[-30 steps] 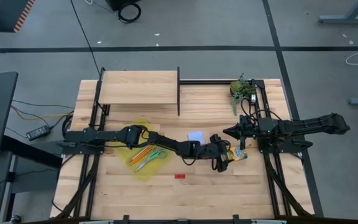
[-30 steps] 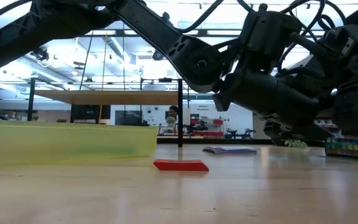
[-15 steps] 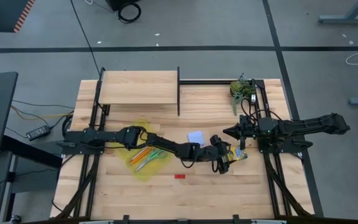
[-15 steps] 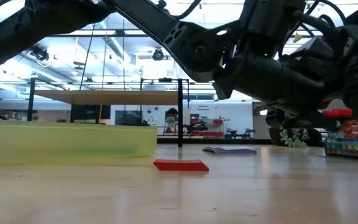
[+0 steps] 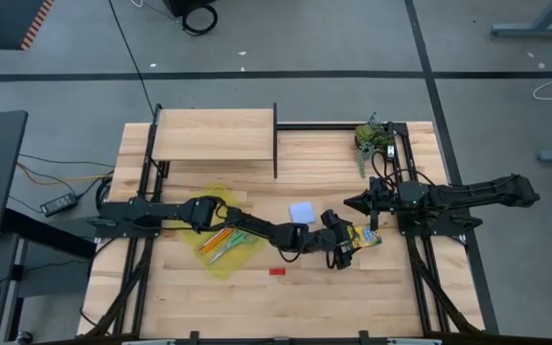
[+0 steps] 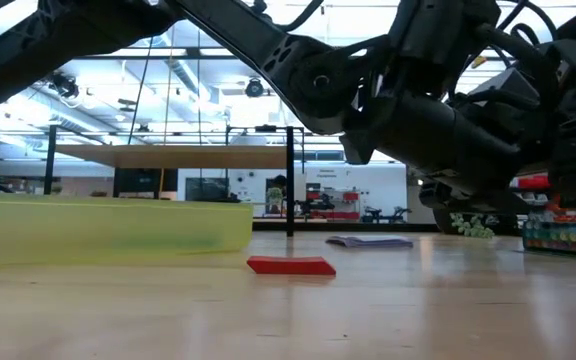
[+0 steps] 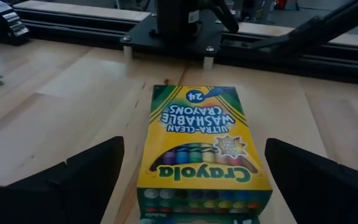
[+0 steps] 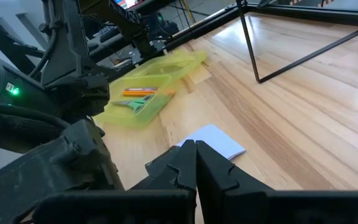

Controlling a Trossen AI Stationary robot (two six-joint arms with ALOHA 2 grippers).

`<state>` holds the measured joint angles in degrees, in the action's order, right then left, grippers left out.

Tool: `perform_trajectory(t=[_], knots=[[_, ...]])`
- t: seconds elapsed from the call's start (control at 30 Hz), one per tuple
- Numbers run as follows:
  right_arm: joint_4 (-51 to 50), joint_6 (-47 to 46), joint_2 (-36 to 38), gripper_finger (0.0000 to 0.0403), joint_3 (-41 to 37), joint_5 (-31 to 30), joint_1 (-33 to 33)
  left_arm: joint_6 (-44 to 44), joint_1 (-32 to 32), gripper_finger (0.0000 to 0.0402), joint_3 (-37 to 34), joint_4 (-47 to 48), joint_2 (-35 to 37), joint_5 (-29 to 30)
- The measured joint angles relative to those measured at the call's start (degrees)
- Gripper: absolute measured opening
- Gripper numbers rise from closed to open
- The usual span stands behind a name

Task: Pack school essentials
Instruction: Put the yellow crayon box into the yellow supply box

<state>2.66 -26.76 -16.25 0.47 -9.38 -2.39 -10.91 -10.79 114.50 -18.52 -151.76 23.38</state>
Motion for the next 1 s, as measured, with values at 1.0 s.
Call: perform_trajectory(t=[1.0], knots=[[-0.01,0.0,0.0,0.001,0.0,0.0,0.02,-2.85,0.35,0.04,-0.52,1.47,-2.12,-0.7]])
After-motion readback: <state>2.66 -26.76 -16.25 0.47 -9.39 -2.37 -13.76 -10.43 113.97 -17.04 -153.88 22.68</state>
